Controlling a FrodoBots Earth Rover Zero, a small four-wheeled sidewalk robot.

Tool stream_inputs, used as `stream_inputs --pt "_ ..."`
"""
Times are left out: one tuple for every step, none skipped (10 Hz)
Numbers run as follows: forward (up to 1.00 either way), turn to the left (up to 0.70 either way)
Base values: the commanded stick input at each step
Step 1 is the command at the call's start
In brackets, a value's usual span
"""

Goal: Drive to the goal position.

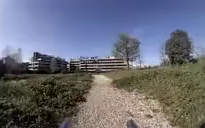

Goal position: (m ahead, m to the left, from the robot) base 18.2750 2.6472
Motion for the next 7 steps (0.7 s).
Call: stream_inputs --pt "0.5 0.0" --pt "0.5 0.0" --pt "0.5 0.0" --pt "0.5 0.0" --pt "0.5 0.0" --pt "0.5 0.0" --pt "0.5 0.0"
